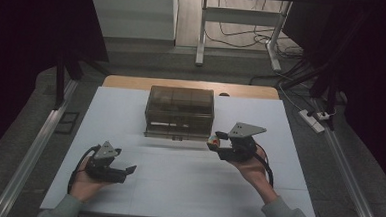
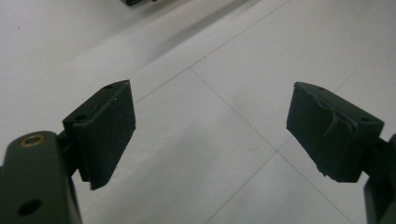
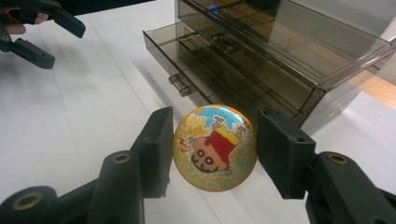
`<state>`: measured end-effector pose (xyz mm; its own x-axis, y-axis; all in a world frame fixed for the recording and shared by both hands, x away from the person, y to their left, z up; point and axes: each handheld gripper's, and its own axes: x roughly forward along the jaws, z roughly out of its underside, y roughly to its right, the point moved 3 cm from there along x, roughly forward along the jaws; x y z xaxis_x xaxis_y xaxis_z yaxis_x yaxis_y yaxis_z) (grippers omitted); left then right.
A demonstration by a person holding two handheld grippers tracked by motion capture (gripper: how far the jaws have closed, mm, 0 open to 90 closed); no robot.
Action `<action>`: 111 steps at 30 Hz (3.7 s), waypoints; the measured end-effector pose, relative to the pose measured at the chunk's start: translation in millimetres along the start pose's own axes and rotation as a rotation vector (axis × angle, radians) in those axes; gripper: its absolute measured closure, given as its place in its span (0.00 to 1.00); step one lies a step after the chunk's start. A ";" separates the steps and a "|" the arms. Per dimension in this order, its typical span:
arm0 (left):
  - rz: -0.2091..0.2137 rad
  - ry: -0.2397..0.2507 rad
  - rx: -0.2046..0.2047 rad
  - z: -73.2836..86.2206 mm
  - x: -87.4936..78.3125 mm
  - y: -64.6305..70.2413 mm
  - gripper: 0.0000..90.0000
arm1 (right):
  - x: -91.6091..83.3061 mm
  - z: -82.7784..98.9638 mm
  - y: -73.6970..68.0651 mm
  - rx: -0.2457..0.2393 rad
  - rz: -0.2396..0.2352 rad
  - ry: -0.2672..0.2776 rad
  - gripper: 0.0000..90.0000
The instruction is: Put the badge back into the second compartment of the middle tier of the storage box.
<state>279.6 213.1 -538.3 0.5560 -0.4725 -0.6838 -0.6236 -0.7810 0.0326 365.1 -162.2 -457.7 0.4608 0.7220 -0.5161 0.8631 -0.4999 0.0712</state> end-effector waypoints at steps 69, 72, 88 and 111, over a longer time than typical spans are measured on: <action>0.004 0.004 -0.002 0.7 -0.7 -0.6 0.18 | 73.3 -41.8 -19.3 -0.036 -0.104 0.009 0.52; 0.004 0.005 -0.003 0.9 -0.8 -0.8 0.18 | 79.4 -42.8 -19.0 -0.038 -0.107 0.003 0.52; 0.002 0.006 -0.004 2.2 -1.8 -2.0 0.18 | 114.6 -47.6 -6.3 -0.042 -0.081 0.000 0.52; -0.003 0.004 -0.009 4.0 -2.4 -3.4 0.18 | 119.5 -49.4 -1.5 -0.060 -0.026 0.001 0.40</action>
<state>278.2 218.5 -539.7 0.5604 -0.4716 -0.6808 -0.6167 -0.7863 0.0371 429.1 -51.5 -477.3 0.4381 0.7347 -0.5180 0.8857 -0.4514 0.1087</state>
